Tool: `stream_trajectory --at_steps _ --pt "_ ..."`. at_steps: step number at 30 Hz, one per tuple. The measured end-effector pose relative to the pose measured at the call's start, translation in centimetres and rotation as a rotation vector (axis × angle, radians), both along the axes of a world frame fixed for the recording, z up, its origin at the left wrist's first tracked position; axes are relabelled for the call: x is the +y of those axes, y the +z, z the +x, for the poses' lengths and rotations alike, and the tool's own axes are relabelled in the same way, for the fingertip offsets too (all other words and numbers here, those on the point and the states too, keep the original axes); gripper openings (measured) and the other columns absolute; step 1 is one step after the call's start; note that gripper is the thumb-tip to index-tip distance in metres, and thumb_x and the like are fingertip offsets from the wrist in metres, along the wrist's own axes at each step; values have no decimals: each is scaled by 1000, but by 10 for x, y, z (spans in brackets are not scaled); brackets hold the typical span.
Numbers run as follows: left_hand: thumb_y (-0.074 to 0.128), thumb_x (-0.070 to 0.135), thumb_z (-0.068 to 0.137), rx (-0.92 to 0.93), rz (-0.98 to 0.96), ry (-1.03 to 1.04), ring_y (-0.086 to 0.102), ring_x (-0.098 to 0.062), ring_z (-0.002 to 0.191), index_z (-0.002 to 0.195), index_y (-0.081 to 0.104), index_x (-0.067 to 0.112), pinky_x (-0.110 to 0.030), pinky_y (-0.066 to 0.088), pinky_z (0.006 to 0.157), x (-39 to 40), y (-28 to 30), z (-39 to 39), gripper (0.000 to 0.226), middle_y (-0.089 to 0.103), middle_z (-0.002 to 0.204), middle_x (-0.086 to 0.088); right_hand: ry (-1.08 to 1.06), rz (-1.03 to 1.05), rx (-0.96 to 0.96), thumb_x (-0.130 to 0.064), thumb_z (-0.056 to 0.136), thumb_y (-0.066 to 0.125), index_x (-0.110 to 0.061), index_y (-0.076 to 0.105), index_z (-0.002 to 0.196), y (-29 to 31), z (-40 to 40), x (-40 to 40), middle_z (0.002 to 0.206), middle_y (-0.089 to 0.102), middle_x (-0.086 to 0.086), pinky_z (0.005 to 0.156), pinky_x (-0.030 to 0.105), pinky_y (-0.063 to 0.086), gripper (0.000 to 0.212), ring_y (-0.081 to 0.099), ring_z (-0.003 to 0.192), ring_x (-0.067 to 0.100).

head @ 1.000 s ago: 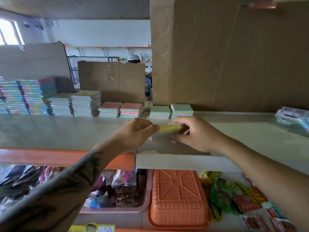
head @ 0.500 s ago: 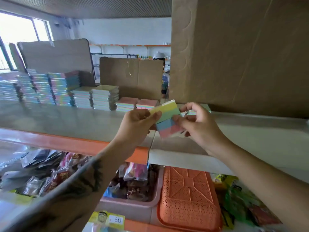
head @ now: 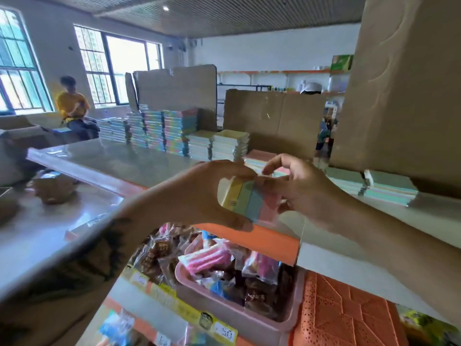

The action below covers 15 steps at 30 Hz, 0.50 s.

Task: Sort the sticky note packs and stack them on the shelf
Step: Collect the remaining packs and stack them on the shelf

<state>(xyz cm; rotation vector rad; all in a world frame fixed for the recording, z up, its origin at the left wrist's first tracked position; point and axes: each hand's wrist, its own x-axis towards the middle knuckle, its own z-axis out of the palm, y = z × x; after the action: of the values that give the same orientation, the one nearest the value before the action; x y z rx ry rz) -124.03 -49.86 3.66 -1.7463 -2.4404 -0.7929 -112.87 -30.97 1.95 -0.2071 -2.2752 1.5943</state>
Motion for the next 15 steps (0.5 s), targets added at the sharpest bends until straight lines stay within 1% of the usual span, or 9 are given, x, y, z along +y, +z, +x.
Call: stream_trajectory --at_steps 3,5,6,7,9,11,13,14,15 --pt "91 38 71 30 -33 63 47 0 123 133 50 46 -20 34 107 -18 5 -35 75 50 127 22 19 53 -20 -29 94 75 -18 58 104 1 -36 -15 69 66 5 59 35 48 22 58 67 20" --pt "93 50 65 30 1 102 49 8 119 135 51 48 -31 36 115 -31 2 -72 82 52 127 29 7 124 -16 -31 97 71 -19 59 106 1 -64 -24 71 67 5 60 37 50 19 61 67 19" --pt "93 57 60 43 6 113 49 11 118 132 51 52 -36 39 115 -35 2 -91 84 54 128 30 -12 176 -11 -34 98 68 -21 60 108 0 -78 -30 73 68 4 62 39 52 18 62 67 18" --pt "93 59 58 57 -6 116 51 9 118 131 52 51 -38 40 113 -38 4 -107 84 55 128 28 -35 244 -11 -38 99 65 -24 60 110 -1 -93 -35 77 70 3 66 40 54 19 64 69 17" --pt "91 54 62 79 -81 113 53 -2 117 130 60 39 -34 41 109 -44 8 -143 76 58 126 19 -60 403 -43 -53 100 55 -32 57 122 -2 -123 -43 94 72 -4 77 38 55 30 69 84 14" --pt "92 53 61 115 -75 108 56 -7 111 123 65 32 -32 45 102 -54 14 -183 70 62 120 15 -73 537 -99 -67 96 43 -40 51 134 -3 -151 -54 123 69 -9 95 37 53 47 67 109 10" --pt "93 55 58 95 -54 101 55 -6 107 119 66 32 -18 43 94 -69 18 -230 71 62 116 17 -96 639 -158 -69 95 37 -42 46 144 -4 -179 -64 145 58 -8 109 35 43 56 55 132 10" --pt "91 63 54 83 -51 119 55 -6 108 120 65 33 -16 42 93 -77 21 -254 76 61 116 18 -110 699 -211 -68 97 36 -42 42 149 -6 -193 -69 152 52 -8 114 34 38 58 48 140 12" --pt "85 72 48 71 -27 135 55 -6 109 120 65 34 -22 43 94 -82 27 -277 84 61 116 19 -122 765 -266 -68 98 34 -42 37 152 -9 -208 -74 156 46 -8 116 36 35 61 43 144 14"
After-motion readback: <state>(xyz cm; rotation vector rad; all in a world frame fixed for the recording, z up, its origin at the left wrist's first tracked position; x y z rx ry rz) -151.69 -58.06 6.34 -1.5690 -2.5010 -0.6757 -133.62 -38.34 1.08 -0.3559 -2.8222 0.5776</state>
